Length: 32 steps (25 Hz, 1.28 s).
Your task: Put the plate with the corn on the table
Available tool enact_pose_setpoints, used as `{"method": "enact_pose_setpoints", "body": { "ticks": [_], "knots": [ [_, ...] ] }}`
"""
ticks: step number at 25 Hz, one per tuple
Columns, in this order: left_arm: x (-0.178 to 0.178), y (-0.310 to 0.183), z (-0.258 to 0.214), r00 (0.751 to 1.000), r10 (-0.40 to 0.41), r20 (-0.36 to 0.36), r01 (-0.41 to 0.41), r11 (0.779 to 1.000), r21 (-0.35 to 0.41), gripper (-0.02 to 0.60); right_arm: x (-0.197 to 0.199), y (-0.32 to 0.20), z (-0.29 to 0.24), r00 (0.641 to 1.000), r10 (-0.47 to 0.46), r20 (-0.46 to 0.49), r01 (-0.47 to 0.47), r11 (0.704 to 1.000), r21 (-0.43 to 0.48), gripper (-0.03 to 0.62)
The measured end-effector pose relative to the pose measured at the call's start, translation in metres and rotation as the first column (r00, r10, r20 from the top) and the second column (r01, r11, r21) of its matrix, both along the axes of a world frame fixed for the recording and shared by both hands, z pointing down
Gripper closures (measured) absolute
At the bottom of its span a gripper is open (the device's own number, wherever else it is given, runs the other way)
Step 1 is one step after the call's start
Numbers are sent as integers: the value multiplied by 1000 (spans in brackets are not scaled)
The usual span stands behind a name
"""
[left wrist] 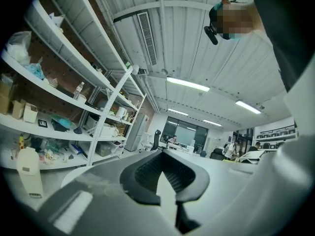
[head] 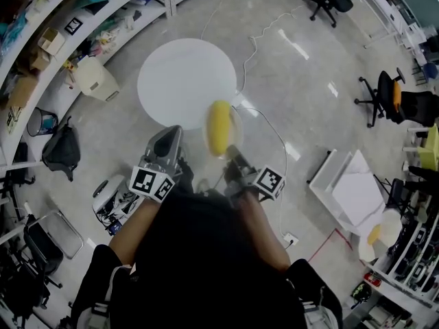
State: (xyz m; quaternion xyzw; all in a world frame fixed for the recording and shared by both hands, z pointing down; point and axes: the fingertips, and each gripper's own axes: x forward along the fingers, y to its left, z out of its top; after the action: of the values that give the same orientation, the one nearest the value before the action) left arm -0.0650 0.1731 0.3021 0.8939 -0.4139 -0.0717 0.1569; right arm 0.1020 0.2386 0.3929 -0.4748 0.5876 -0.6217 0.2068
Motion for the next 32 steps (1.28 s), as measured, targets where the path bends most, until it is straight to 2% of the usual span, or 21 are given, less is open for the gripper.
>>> {"method": "enact_pose_setpoints", "body": {
  "ticks": [16, 32],
  "knots": [
    [-28, -83, -4, 998, 53, -24, -53, 999, 2, 580, -31, -72, -11, 998, 59, -1, -59, 998, 10, 558],
    [-14, -137, -2, 997, 66, -35, -66, 998, -3, 580, -21, -133, -6, 998, 59, 10, -60, 998, 34, 557]
  ]
}}
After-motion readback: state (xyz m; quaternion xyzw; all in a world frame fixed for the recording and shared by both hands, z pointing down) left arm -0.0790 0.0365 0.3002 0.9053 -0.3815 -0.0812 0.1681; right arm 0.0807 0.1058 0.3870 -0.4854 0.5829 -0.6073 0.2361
